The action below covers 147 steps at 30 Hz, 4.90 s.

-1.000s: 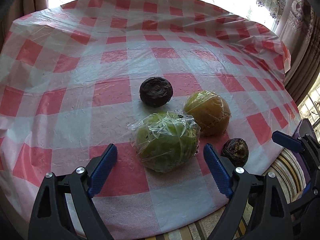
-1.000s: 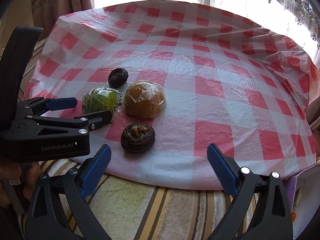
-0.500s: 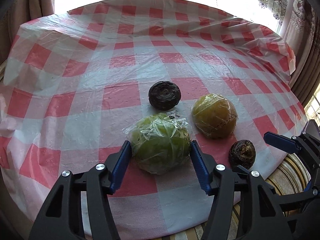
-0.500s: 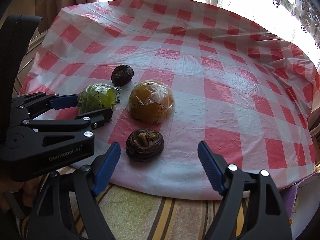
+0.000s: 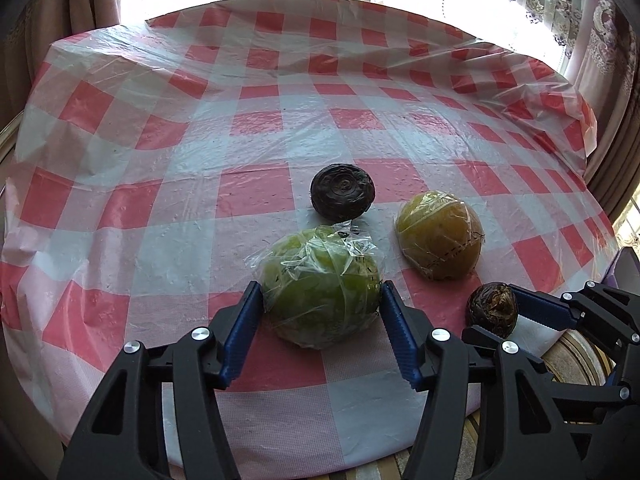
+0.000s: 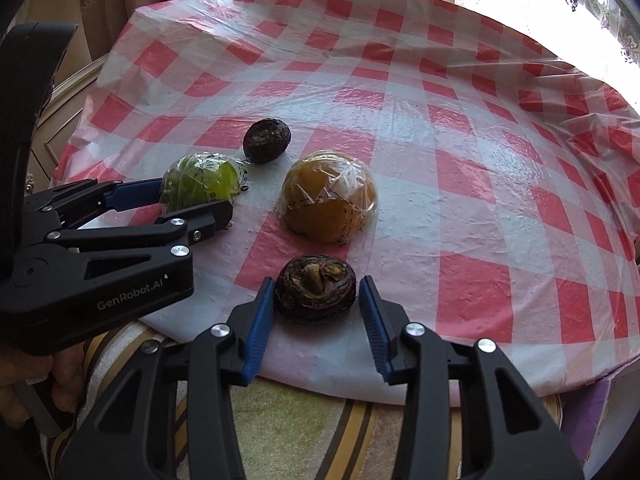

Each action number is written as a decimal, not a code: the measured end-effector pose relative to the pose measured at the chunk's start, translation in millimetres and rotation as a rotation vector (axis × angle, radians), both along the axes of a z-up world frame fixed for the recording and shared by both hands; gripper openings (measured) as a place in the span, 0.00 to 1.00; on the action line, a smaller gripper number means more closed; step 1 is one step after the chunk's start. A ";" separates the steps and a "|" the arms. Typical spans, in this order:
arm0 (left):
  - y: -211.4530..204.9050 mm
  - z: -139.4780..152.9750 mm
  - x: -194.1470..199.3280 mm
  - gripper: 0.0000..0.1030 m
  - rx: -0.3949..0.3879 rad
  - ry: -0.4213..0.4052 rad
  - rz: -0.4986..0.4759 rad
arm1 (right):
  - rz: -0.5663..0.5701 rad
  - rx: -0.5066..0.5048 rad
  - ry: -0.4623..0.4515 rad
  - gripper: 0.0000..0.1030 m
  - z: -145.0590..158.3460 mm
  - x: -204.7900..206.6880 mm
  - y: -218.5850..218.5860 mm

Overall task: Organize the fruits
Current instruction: 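Grasp the wrapped green fruit with the left tool while the right tool grasps the dark round fruit, then carry the wrapped green fruit and dark fruit over the white box with both tools, then open the right tool to drop the dark fruit while the left tool releases the green fruit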

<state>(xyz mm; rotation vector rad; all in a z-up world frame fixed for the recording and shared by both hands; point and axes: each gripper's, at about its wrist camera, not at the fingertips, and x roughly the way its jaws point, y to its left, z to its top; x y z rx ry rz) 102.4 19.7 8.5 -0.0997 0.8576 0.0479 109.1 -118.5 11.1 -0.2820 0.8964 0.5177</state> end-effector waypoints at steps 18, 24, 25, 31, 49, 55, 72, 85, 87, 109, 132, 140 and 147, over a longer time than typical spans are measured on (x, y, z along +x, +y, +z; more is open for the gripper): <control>-9.3 5.0 -2.0 0.56 0.046 -0.011 -0.008 | -0.016 0.092 -0.008 0.39 6.4 -6.9 -19.4; -17.5 9.3 -3.5 0.56 0.084 -0.019 -0.007 | -0.027 0.130 -0.005 0.39 8.6 -7.3 -29.8; -19.2 10.7 -3.9 0.56 0.091 -0.021 -0.008 | -0.030 0.138 -0.005 0.39 9.2 -7.5 -31.8; -31.2 19.0 -8.7 0.56 0.128 -0.024 -0.020 | -0.051 0.198 -0.006 0.39 14.9 -9.9 -47.7; -99.9 44.4 -21.2 0.56 0.189 -0.038 -0.140 | -0.193 0.325 -0.060 0.39 51.1 -30.7 -142.9; -141.3 48.3 -24.3 0.56 0.193 -0.042 -0.231 | -0.282 0.320 -0.075 0.39 53.3 -41.9 -196.3; -289.9 50.2 -34.4 0.56 0.199 -0.066 -0.557 | -0.583 0.219 -0.067 0.39 31.2 -67.9 -341.3; -397.6 30.3 -58.4 0.56 0.180 -0.026 -0.815 | -0.760 0.035 -0.056 0.39 11.0 -75.9 -422.8; -411.5 22.1 -61.9 0.56 0.183 0.002 -0.852 | -0.772 0.001 -0.049 0.39 7.7 -77.1 -432.2; -483.3 -56.6 -58.7 0.57 0.158 0.350 -1.030 | -0.739 -0.132 0.192 0.39 -51.3 -65.0 -469.6; -486.0 -79.4 -46.4 0.57 0.152 0.422 -1.004 | -0.699 -0.153 0.242 0.39 -65.9 -56.2 -457.6; -483.5 -75.2 -48.7 0.57 0.151 0.410 -1.001 | -0.699 -0.157 0.222 0.53 -62.8 -59.6 -461.3; -481.1 -71.7 -49.4 0.58 0.145 0.400 -1.001 | -0.699 -0.168 0.220 0.54 -59.6 -60.4 -458.3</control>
